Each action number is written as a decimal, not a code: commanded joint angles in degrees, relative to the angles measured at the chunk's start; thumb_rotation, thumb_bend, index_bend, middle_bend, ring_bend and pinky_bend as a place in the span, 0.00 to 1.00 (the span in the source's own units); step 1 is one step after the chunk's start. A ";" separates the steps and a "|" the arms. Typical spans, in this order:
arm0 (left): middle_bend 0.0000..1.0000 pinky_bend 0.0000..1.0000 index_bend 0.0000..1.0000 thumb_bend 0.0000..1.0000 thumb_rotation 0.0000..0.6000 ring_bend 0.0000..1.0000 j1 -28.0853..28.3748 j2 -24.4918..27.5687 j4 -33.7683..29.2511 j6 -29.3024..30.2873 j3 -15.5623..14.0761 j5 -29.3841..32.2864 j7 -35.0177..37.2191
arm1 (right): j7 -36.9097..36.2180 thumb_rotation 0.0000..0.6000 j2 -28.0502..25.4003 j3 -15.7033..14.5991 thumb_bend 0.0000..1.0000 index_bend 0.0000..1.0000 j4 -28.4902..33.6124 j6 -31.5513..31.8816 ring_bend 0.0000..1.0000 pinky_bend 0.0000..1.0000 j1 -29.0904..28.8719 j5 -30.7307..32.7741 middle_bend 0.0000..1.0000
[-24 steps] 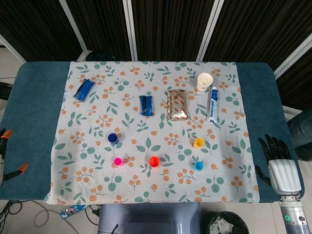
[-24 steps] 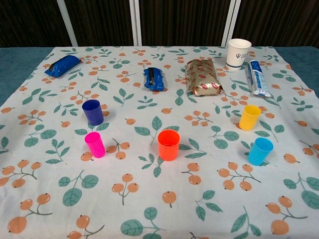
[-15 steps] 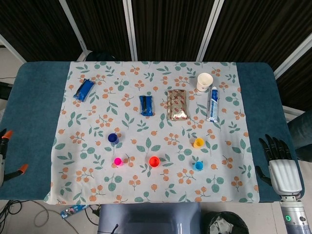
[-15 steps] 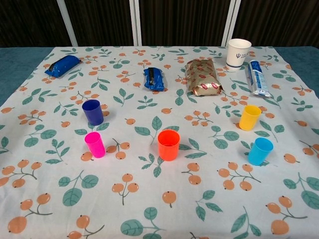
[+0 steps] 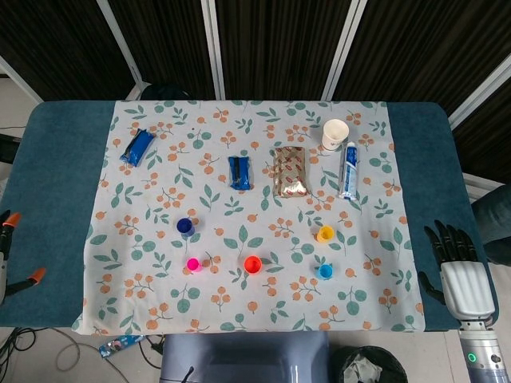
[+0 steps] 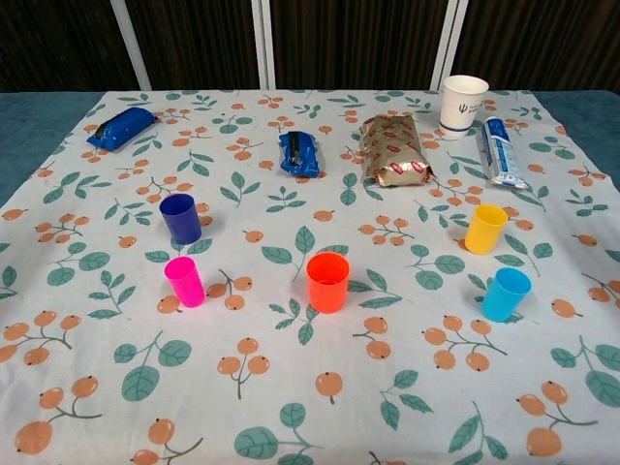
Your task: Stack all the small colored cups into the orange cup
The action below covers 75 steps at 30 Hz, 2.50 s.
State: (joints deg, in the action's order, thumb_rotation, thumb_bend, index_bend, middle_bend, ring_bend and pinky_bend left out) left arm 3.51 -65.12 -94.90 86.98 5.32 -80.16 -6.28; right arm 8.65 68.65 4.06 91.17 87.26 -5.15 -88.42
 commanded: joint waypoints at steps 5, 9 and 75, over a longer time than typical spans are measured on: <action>0.00 0.00 0.01 0.09 1.00 0.00 1.10 0.86 -0.85 -1.57 -1.33 -3.43 1.57 | 0.12 1.00 -0.10 -0.20 0.40 0.05 0.18 -0.24 0.00 0.09 0.03 0.00 0.00; 0.00 0.00 0.03 0.09 1.00 0.00 4.86 2.27 -1.75 -5.68 -0.81 -5.95 0.31 | 0.69 1.00 0.07 -0.26 0.40 0.05 0.36 -0.34 0.00 0.09 -0.04 -0.06 0.00; 0.00 0.00 0.38 0.29 1.00 0.00 45.13 -22.96 3.52 -27.61 3.58 40.50 -41.84 | 3.31 1.00 1.58 0.09 0.40 0.05 0.72 -1.00 0.00 0.09 0.02 1.63 0.00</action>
State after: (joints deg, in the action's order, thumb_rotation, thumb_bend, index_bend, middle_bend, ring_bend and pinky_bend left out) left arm 48.55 -87.92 -91.56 59.22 9.02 -39.53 -48.11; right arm 11.95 70.23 4.15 91.89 86.26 -5.13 -86.79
